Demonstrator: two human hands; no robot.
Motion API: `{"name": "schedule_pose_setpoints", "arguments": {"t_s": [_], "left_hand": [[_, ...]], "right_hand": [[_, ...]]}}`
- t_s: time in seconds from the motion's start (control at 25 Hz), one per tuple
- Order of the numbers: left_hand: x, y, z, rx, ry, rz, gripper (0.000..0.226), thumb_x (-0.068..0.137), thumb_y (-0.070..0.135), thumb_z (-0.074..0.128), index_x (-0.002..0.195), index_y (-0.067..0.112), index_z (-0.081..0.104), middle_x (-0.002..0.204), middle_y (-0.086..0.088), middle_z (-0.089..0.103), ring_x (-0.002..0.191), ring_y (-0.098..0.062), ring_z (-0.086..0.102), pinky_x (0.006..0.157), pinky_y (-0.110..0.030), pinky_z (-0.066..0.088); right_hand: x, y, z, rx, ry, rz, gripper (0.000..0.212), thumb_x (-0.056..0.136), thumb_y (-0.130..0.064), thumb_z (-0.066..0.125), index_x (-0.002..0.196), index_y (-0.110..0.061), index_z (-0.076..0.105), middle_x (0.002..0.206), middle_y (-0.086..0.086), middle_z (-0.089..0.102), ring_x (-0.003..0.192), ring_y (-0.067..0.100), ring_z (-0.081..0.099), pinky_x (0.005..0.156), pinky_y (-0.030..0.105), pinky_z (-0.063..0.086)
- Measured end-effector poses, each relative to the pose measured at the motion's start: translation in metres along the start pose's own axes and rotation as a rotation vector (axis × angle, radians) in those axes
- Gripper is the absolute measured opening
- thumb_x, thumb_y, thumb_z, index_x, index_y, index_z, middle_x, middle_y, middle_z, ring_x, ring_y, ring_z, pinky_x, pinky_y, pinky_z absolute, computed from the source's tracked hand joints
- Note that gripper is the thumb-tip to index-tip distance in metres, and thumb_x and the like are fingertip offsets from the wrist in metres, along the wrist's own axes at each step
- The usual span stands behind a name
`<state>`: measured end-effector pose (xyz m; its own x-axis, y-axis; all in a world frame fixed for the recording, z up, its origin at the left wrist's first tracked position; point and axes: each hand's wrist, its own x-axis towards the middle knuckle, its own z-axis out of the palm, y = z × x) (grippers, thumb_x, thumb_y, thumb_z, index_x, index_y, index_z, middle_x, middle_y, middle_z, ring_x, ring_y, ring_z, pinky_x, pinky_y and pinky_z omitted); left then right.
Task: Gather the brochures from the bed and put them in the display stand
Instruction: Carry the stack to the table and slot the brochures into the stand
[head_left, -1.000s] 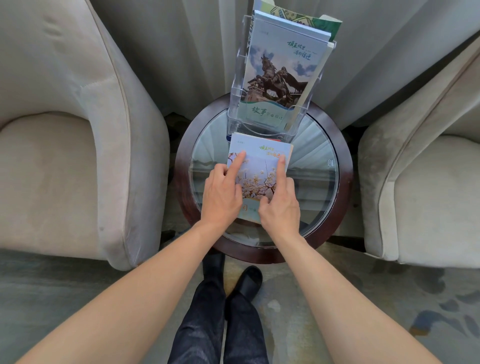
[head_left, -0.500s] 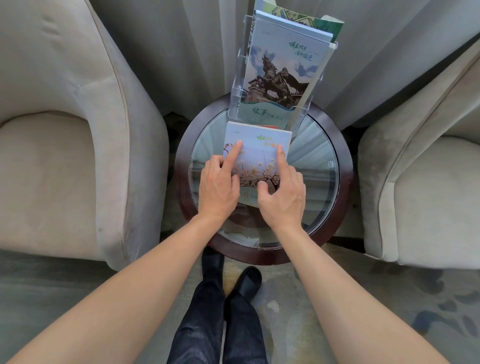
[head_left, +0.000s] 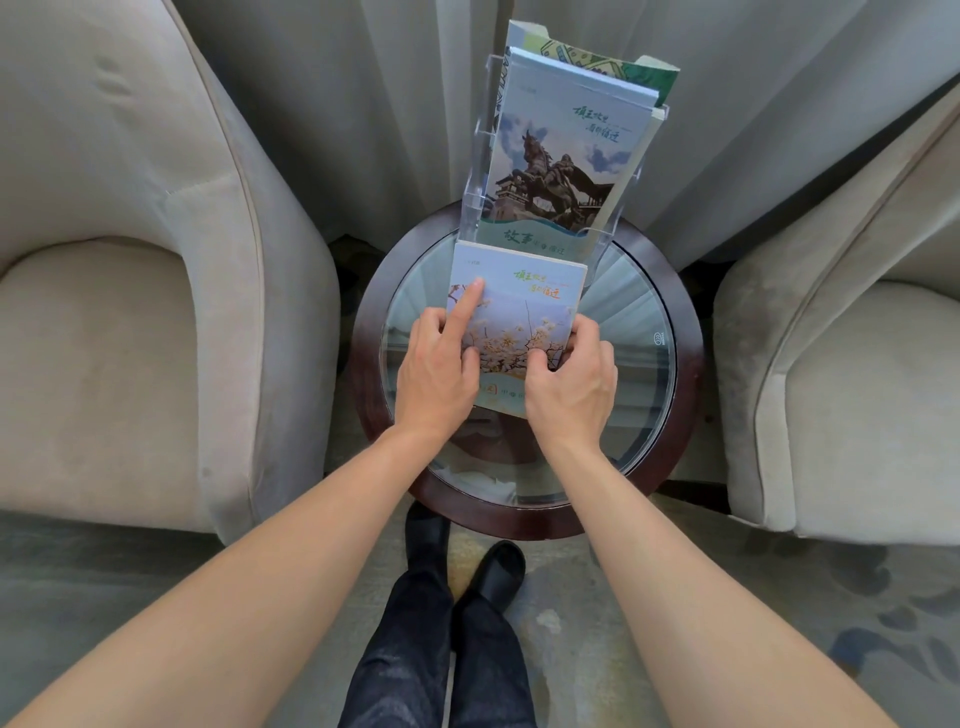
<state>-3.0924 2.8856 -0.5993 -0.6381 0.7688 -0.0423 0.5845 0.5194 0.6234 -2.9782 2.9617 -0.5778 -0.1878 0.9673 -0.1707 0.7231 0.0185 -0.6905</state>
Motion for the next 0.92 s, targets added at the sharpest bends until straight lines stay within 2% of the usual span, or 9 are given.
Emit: {"name": "schedule_pose_setpoints", "arguments": {"t_s": [0.16, 0.32, 0.4, 0.48, 0.52, 0.6, 0.76, 0.84, 0.92], "left_hand": [[0.022, 0.015, -0.018, -0.008, 0.011, 0.044, 0.074, 0.092, 0.008, 0.056, 0.153, 0.036, 0.024, 0.105, -0.004, 0.044, 0.093, -0.018, 0.047, 0.068, -0.043, 0.054], [0.055, 0.031, -0.035, -0.009, 0.041, 0.092, 0.076, 0.090, 0.006, 0.057, 0.152, 0.035, 0.025, 0.104, -0.005, 0.046, 0.092, -0.017, 0.046, 0.065, -0.043, 0.054], [0.072, 0.038, -0.042, -0.014, 0.046, 0.129, 0.075, 0.089, 0.005, 0.058, 0.152, 0.033, 0.027, 0.104, -0.005, 0.046, 0.093, -0.019, 0.047, 0.066, -0.043, 0.054], [0.087, 0.043, -0.046, -0.017, 0.041, 0.155, 0.075, 0.089, 0.004, 0.058, 0.153, 0.031, 0.029, 0.103, -0.007, 0.047, 0.092, -0.022, 0.049, 0.066, -0.045, 0.053], [0.094, 0.046, -0.048, -0.023, 0.035, 0.166, 0.074, 0.089, 0.004, 0.057, 0.153, 0.030, 0.029, 0.102, -0.007, 0.047, 0.091, -0.022, 0.049, 0.066, -0.045, 0.053], [0.106, 0.052, -0.053, -0.033, 0.028, 0.186, 0.073, 0.090, 0.004, 0.057, 0.153, 0.029, 0.031, 0.101, -0.007, 0.047, 0.091, -0.021, 0.048, 0.067, -0.045, 0.053], [0.128, 0.063, -0.060, -0.038, 0.042, 0.202, 0.073, 0.090, 0.004, 0.058, 0.153, 0.029, 0.030, 0.103, -0.007, 0.048, 0.093, -0.021, 0.048, 0.068, -0.043, 0.053], [0.139, 0.067, -0.060, -0.029, 0.066, 0.222, 0.074, 0.089, 0.005, 0.059, 0.152, 0.029, 0.030, 0.103, -0.007, 0.048, 0.093, -0.019, 0.048, 0.064, -0.036, 0.052], [0.148, 0.074, -0.058, -0.010, 0.093, 0.232, 0.074, 0.089, 0.005, 0.060, 0.152, 0.029, 0.030, 0.103, -0.005, 0.048, 0.092, -0.016, 0.047, 0.061, -0.028, 0.045]], "right_hand": [[0.016, -0.025, -0.012, 0.021, 0.014, -0.023, 0.031, 0.085, -0.026, 0.064, 0.111, -0.030, 0.050, 0.094, -0.003, 0.052, 0.090, 0.022, 0.051, 0.083, 0.048, 0.049], [0.039, -0.051, -0.021, 0.025, 0.062, -0.072, 0.033, 0.085, -0.026, 0.064, 0.114, -0.030, 0.049, 0.092, -0.007, 0.051, 0.091, 0.020, 0.051, 0.085, 0.049, 0.050], [0.050, -0.063, -0.024, 0.029, 0.088, -0.074, 0.049, 0.085, -0.025, 0.063, 0.131, -0.030, 0.047, 0.097, -0.003, 0.053, 0.094, 0.021, 0.051, 0.090, 0.046, 0.049], [0.058, -0.073, -0.027, 0.013, 0.117, -0.093, 0.073, 0.087, -0.022, 0.061, 0.152, -0.032, 0.029, 0.099, 0.000, 0.052, 0.095, 0.021, 0.049, 0.093, 0.043, 0.045], [0.061, -0.078, -0.029, 0.000, 0.134, -0.108, 0.081, 0.088, -0.021, 0.061, 0.157, -0.033, 0.021, 0.097, -0.001, 0.049, 0.093, 0.020, 0.047, 0.093, 0.044, 0.043], [0.069, -0.086, -0.033, -0.022, 0.172, -0.127, 0.085, 0.088, -0.020, 0.061, 0.159, -0.031, 0.016, 0.096, -0.003, 0.047, 0.091, 0.017, 0.041, 0.095, 0.043, 0.040], [0.091, -0.097, -0.038, -0.076, 0.187, -0.130, 0.072, 0.085, -0.023, 0.065, 0.151, -0.025, 0.036, 0.098, 0.000, 0.058, 0.092, 0.020, 0.048, 0.088, 0.033, 0.032], [0.104, -0.101, -0.042, -0.056, 0.182, -0.115, 0.054, 0.084, -0.025, 0.066, 0.135, -0.026, 0.047, 0.100, -0.002, 0.061, 0.093, 0.021, 0.050, 0.084, 0.032, 0.034], [0.118, -0.103, -0.047, -0.004, 0.158, -0.100, 0.040, 0.085, -0.026, 0.066, 0.122, -0.027, 0.049, 0.098, -0.004, 0.062, 0.090, 0.020, 0.054, 0.081, 0.036, 0.042]]}}
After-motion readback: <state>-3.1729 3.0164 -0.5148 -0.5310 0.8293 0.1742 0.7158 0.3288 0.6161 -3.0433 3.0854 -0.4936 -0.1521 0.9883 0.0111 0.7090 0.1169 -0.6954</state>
